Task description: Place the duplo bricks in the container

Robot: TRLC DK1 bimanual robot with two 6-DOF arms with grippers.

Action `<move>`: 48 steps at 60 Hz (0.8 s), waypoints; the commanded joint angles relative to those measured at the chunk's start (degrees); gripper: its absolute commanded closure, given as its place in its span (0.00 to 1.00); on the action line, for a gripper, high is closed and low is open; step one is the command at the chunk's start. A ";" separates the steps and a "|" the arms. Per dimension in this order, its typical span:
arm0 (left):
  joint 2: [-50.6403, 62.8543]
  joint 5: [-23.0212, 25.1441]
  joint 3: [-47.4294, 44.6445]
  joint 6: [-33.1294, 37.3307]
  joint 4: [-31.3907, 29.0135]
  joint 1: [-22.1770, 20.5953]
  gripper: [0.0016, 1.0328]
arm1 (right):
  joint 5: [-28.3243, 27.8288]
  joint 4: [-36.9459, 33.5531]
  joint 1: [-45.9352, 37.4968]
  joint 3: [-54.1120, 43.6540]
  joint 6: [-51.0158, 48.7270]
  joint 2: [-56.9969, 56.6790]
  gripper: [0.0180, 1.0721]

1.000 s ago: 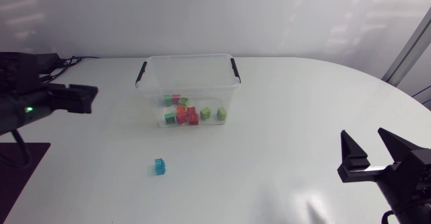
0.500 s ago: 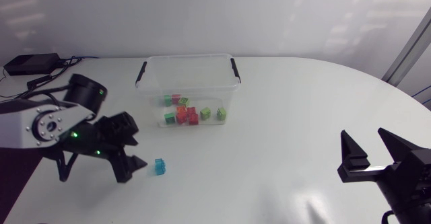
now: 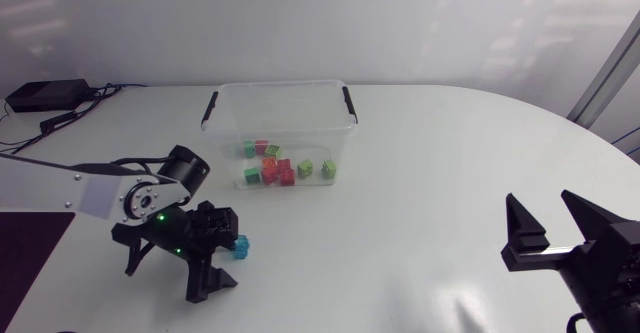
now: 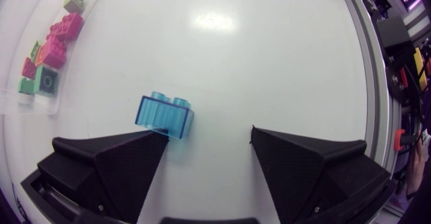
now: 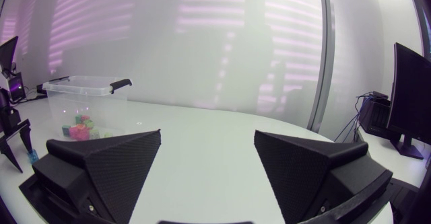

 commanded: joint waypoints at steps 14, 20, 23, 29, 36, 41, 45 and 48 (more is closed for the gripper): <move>6.30 3.42 4.75 4.87 -1.74 0.84 0.46 | -0.32 0.53 0.12 -1.26 0.05 -0.30 0.05; 7.71 3.42 6.51 4.78 -1.92 1.27 0.47 | -0.23 0.53 0.12 -1.26 0.05 -0.30 0.05; 8.76 3.42 7.56 4.69 -2.53 1.27 0.47 | -0.23 0.53 0.21 -1.26 0.05 -0.30 0.05; 9.99 3.95 10.20 4.52 -6.05 1.27 0.56 | -0.32 0.53 0.12 -1.26 0.05 -0.30 0.05; 11.05 4.57 11.34 3.99 -7.37 0.66 0.63 | -0.23 0.53 0.21 -1.26 0.05 -0.30 0.05; 9.82 4.39 11.87 2.06 -8.16 0.22 0.67 | -0.23 0.53 0.12 -1.26 0.05 -0.30 0.05; 6.83 4.39 12.31 1.88 -10.53 0.22 0.69 | -0.23 0.53 0.21 -1.26 0.05 -0.30 0.05; 4.02 4.39 13.19 1.53 -13.69 0.13 0.69 | -0.23 0.53 0.12 -1.26 0.05 -0.30 0.05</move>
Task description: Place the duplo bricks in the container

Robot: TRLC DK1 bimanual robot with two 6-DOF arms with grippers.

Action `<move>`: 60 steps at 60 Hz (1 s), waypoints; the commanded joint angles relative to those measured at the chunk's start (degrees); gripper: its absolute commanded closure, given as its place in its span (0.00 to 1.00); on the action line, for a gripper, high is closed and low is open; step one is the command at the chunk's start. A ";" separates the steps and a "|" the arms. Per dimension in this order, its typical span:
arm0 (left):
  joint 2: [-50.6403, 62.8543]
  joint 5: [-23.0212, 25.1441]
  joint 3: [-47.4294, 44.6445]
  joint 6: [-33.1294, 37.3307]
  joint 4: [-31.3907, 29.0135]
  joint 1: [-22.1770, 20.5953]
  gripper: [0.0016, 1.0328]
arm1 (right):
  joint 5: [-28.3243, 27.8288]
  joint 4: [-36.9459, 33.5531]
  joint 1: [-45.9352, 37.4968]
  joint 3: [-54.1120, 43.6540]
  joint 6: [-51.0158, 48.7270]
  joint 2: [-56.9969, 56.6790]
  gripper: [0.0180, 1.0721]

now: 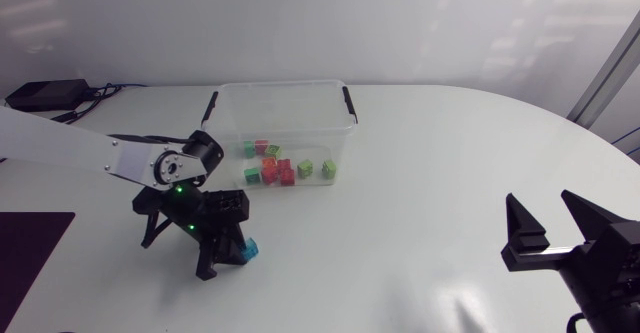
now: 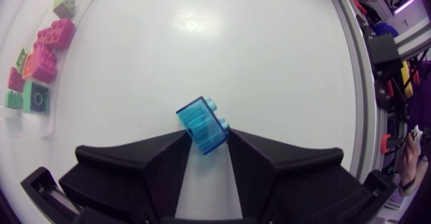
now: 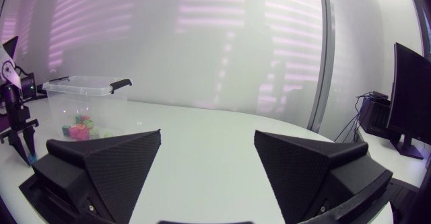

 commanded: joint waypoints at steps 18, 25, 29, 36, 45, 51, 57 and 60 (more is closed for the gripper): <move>-22.44 2.15 23.13 -7.03 -22.54 -1.84 0.69 | -0.23 0.53 0.12 -1.26 0.05 -0.30 0.05; -20.68 2.85 29.46 -8.61 -24.65 -1.49 0.69 | -0.23 0.53 0.12 -1.26 0.05 -0.30 0.05; -18.40 2.76 29.02 -7.38 -26.76 -1.58 0.68 | -0.32 0.53 0.21 -1.26 0.05 -0.30 0.05; -17.43 2.50 20.41 -1.67 -26.23 -1.31 0.60 | -0.32 0.53 0.21 -1.26 0.05 -0.30 0.05; -17.52 -0.05 7.40 4.31 -18.58 -2.28 0.17 | -0.23 0.53 0.12 -1.26 0.05 -0.30 0.05; -16.64 -1.54 1.34 5.81 -11.11 -4.13 0.10 | -0.23 0.53 0.12 -1.26 0.05 -0.30 0.05; -14.09 -2.42 -1.12 7.56 -7.69 -5.80 0.10 | -0.23 0.53 0.21 -1.26 0.05 -0.30 0.05; -12.42 -3.30 -2.09 8.27 -5.49 -6.24 0.10 | -0.23 0.53 0.12 -1.26 0.05 -0.30 0.05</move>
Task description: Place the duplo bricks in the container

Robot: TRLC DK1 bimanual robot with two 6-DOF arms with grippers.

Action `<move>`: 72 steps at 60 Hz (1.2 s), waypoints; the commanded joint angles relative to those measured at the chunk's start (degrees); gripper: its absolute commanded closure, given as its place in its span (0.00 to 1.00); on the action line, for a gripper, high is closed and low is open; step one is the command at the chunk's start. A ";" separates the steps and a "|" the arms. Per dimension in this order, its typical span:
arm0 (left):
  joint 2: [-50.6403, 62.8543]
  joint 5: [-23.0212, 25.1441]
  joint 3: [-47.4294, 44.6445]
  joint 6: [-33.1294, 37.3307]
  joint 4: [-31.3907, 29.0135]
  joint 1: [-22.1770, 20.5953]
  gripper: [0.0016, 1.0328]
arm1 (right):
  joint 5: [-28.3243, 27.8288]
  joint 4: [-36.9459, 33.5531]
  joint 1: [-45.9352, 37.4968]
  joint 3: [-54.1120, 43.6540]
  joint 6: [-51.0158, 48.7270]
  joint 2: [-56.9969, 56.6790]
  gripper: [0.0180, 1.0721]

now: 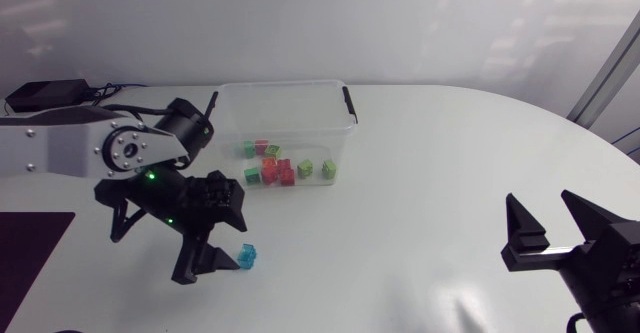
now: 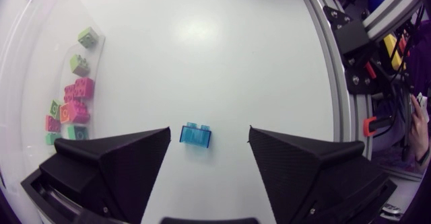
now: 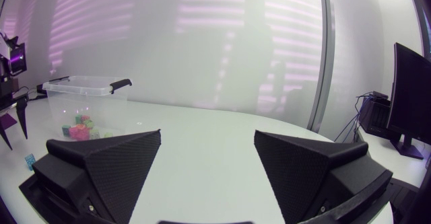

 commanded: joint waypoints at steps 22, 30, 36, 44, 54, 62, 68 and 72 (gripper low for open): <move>11.93 -4.10 -3.43 5.99 10.73 -1.65 0.12 | -0.23 0.53 0.12 -1.26 0.05 -0.32 0.05; 14.22 -4.98 -3.25 6.60 10.73 -1.74 0.70 | -0.32 0.53 0.12 -1.26 0.05 -0.32 0.05; 14.40 -5.34 -2.99 6.60 9.68 -1.65 0.77 | -0.23 0.53 0.12 -1.26 0.05 -0.32 0.05; 8.95 -5.25 0.79 6.51 0.71 -0.42 0.79 | -0.32 0.53 0.12 -1.26 0.05 -0.32 0.05; -2.30 -5.07 7.73 5.37 -7.38 0.72 0.79 | -0.23 0.53 0.12 -1.26 0.05 -0.32 0.05; -3.53 2.40 23.11 1.68 -13.53 6.79 0.79 | -0.23 0.53 0.21 -1.26 0.05 -0.32 0.05; 0.68 5.56 32.25 -3.24 -13.18 10.22 0.79 | -0.32 0.53 0.12 -1.26 0.05 -0.32 0.05; 3.76 6.79 35.07 -8.16 -9.84 11.97 0.78 | -0.23 0.53 0.12 -1.26 0.05 -0.32 0.05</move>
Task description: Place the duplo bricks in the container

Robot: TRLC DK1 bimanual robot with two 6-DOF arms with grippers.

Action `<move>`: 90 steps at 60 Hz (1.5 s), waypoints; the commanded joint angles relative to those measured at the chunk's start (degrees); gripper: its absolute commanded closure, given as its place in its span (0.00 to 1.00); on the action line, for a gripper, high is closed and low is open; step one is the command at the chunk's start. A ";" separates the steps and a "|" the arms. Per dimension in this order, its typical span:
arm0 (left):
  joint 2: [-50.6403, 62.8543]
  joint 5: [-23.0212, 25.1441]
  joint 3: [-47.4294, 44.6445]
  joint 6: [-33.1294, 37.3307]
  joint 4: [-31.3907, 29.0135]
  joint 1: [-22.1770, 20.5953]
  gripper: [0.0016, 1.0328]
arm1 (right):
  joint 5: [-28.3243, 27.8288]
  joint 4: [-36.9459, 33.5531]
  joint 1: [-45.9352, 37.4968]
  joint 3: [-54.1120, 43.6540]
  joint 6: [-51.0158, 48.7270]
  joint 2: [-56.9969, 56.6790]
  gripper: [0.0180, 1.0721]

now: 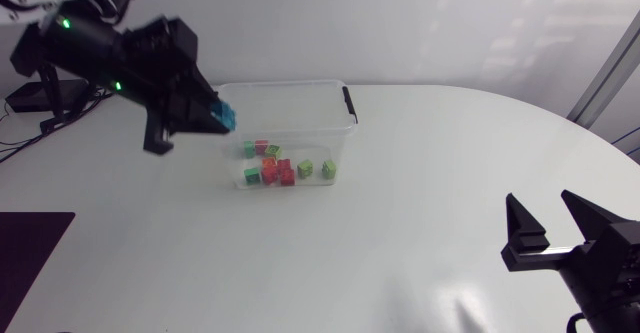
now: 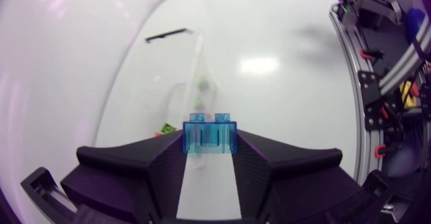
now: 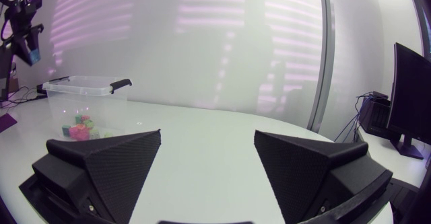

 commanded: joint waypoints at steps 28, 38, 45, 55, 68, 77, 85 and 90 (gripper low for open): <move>12.13 -6.52 -1.94 -29.58 29.39 1.20 0.03 | -0.32 0.53 0.12 -1.26 0.05 -0.30 0.05; 2.63 -10.56 2.01 -38.19 31.41 2.51 0.04 | -0.23 0.53 0.21 -1.26 0.05 -0.30 0.05; -2.46 -17.68 1.84 -40.30 31.33 3.39 0.04 | -0.23 0.53 0.21 -1.26 0.05 -0.30 0.05; -10.55 -29.10 -8.71 -39.16 38.71 4.01 0.04 | -0.23 0.53 0.21 -1.26 0.05 -0.30 0.05; -24.08 -32.09 -28.13 -40.21 49.78 8.40 0.04 | -0.23 0.53 0.12 -1.26 0.05 -0.30 0.05; -32.79 -32.09 -42.46 -39.69 58.22 9.37 0.04 | -0.32 0.53 0.12 -1.26 0.05 -0.30 0.05; -41.66 -32.09 -54.59 -42.76 66.39 11.21 0.04 | -0.23 0.53 0.21 -1.26 0.05 -0.30 0.05; -44.91 -32.09 -58.72 -42.85 66.39 11.39 0.04 | -0.23 0.53 0.12 -1.26 0.05 -0.30 0.05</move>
